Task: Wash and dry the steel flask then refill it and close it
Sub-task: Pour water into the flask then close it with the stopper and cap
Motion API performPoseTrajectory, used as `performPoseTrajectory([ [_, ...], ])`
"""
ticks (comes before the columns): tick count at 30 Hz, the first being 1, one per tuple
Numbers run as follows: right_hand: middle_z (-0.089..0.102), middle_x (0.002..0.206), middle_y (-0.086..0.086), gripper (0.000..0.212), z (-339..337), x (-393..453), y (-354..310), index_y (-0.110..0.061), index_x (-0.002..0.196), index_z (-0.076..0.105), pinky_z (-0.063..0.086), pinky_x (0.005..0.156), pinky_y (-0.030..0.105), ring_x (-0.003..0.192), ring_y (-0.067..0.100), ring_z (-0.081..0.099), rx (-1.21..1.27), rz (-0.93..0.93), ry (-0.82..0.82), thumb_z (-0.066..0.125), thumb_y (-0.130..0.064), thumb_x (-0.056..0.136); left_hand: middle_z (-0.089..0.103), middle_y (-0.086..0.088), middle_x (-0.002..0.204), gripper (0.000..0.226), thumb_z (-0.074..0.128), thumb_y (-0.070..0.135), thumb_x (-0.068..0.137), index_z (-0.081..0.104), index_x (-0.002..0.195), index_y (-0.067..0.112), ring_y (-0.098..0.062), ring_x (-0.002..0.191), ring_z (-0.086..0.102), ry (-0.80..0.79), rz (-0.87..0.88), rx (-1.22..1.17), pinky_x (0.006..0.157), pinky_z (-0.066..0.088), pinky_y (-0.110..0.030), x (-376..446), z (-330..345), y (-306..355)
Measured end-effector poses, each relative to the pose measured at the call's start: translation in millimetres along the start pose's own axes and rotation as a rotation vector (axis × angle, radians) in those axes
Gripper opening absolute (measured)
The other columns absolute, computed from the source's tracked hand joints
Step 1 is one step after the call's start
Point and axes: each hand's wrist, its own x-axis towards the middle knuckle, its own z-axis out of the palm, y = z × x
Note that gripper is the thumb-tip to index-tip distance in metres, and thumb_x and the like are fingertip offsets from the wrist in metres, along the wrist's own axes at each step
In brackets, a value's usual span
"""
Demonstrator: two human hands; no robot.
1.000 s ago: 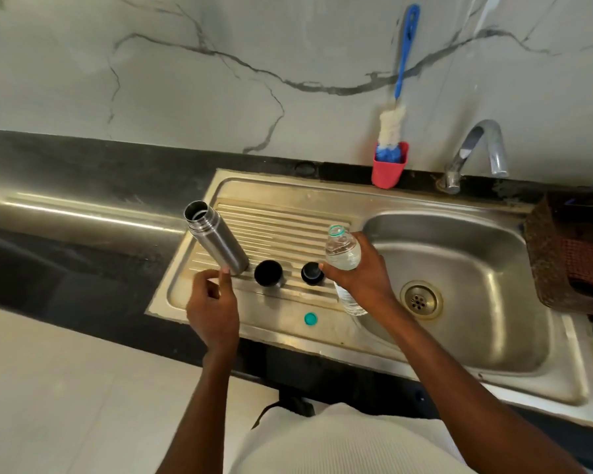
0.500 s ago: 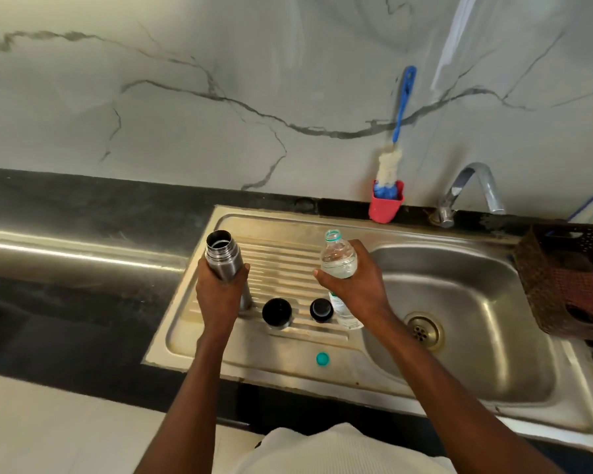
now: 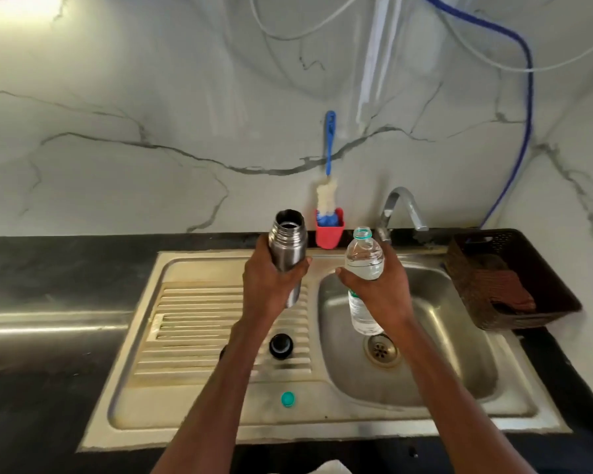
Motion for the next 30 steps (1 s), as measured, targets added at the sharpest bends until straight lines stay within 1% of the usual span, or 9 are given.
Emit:
performPoseTrajectory([
  [3,0.074,0.094,-0.015,0.051,-35.1,6.2,6.3,-0.033,0.110,0.060,0.055,0.081,0.034,0.087,0.004,0.070,-0.122,0.023,0.044,0.092,-0.030,0.070,0.067,0.015,0.101,0.055,0.091,0.032,0.074,0.057,0.118,0.027,-0.012,0.086,0.066,-0.106,0.015,0.052,0.073,0.047,-0.028,-8.9,43.4,13.6],
  [5,0.074,0.098,-0.015,0.052,-56.7,9.2,10.8,-0.034,0.111,0.059,0.055,0.085,0.036,0.093,0.009,0.070,-0.196,0.045,0.062,0.091,-0.034,0.070,0.069,0.012,0.105,0.056,0.089,0.031,0.075,0.056,0.121,0.028,-0.018,0.092,0.068,-0.158,0.025,0.078,0.076,0.051,-0.033,-17.5,69.6,18.9],
  [8,0.072,0.097,-0.015,0.052,-79.5,12.7,12.5,-0.037,0.112,0.057,0.054,0.081,0.035,0.092,0.011,0.069,-0.299,0.039,0.074,0.089,-0.032,0.071,0.071,0.011,0.113,0.060,0.088,0.032,0.076,0.055,0.126,0.032,-0.016,0.096,0.068,-0.199,0.018,0.080,0.080,0.055,-0.036,-31.1,96.5,23.0],
  [11,0.072,0.098,-0.014,0.053,-96.7,17.9,15.4,-0.037,0.113,0.055,0.056,0.081,0.039,0.092,0.015,0.069,-0.445,0.024,0.056,0.081,-0.041,0.068,0.071,0.012,0.113,0.061,0.086,0.044,0.072,0.053,0.123,0.037,-0.016,0.095,0.068,-0.219,0.011,0.125,0.081,0.058,-0.042,-39.8,112.0,25.5],
  [13,0.071,0.101,-0.011,0.053,-105.5,22.9,17.2,-0.035,0.114,0.053,0.056,0.081,0.041,0.092,0.018,0.068,-0.544,-0.003,0.005,0.081,-0.039,0.070,0.072,0.011,0.108,0.059,0.083,0.051,0.068,0.053,0.118,0.039,-0.017,0.092,0.069,-0.216,-0.003,0.149,0.080,0.059,-0.043,-42.0,117.8,26.2],
  [15,0.071,0.102,-0.009,0.054,-111.6,28.6,17.0,-0.035,0.115,0.052,0.057,0.080,0.043,0.093,0.021,0.068,-0.625,-0.006,-0.054,0.081,-0.037,0.069,0.073,0.011,0.105,0.056,0.083,0.050,0.068,0.053,0.114,0.039,-0.017,0.090,0.070,-0.213,-0.008,0.163,0.078,0.059,-0.043,-43.1,121.0,27.0],
  [20,0.069,0.109,-0.009,0.055,-116.0,43.5,13.5,-0.032,0.118,0.052,0.054,0.079,0.038,0.098,0.023,0.067,-0.774,-0.089,-0.156,0.081,-0.032,0.071,0.072,0.012,0.101,0.053,0.083,0.050,0.069,0.053,0.111,0.039,-0.016,0.085,0.067,-0.202,0.004,0.205,0.076,0.058,-0.042,-41.7,123.1,24.4],
  [27,0.067,0.118,-0.008,0.057,-112.7,61.0,6.7,-0.030,0.126,0.051,0.046,0.074,0.032,0.099,0.024,0.068,-0.934,-0.223,-0.203,0.079,-0.037,0.076,0.070,0.014,0.099,0.050,0.085,0.045,0.072,0.053,0.109,0.038,-0.015,0.084,0.066,-0.176,-0.014,0.228,0.075,0.057,-0.040,-42.8,116.7,24.2],
  [30,0.067,0.116,-0.008,0.060,-112.8,66.5,4.6,-0.030,0.126,0.051,0.048,0.074,0.035,0.097,0.025,0.068,-0.996,-0.266,-0.207,0.080,-0.039,0.073,0.070,0.012,0.099,0.050,0.084,0.046,0.071,0.054,0.109,0.036,-0.017,0.084,0.066,-0.168,-0.021,0.239,0.074,0.056,-0.040,-42.9,114.1,23.5],
])
